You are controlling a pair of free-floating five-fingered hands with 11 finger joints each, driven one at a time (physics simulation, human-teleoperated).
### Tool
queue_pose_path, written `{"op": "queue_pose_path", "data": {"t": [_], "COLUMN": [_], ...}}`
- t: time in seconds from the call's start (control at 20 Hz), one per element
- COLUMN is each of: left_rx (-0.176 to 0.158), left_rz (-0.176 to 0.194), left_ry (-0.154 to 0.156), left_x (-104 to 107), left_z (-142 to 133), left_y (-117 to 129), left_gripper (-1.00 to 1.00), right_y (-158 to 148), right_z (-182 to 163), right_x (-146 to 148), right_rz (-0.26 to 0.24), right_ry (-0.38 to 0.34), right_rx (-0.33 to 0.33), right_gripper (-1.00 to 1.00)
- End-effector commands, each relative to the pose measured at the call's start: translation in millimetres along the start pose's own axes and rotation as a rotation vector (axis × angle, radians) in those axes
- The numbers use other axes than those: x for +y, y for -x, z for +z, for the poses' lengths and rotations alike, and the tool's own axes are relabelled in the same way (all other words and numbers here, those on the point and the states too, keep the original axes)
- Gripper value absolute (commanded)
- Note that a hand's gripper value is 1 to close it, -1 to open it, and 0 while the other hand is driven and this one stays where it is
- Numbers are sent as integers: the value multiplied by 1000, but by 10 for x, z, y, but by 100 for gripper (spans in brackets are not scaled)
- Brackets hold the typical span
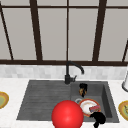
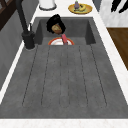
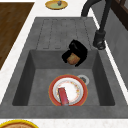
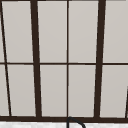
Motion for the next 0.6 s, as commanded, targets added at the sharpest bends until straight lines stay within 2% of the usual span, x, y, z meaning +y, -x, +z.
{"op": "queue_pose_path", "data": {"t": [0.0,0.55], "left_rx": [19,12], "left_rz": [46,57], "left_ry": [-36,-38], "left_x": [213,682], "left_z": [192,805], "left_y": [-195,-748], "left_gripper": [100,100], "right_y": [0,0], "right_z": [0,0], "right_x": [0,0], "right_rz": [0,0], "right_ry": [0,0], "right_rx": [0,0], "right_gripper": [0,0]}}
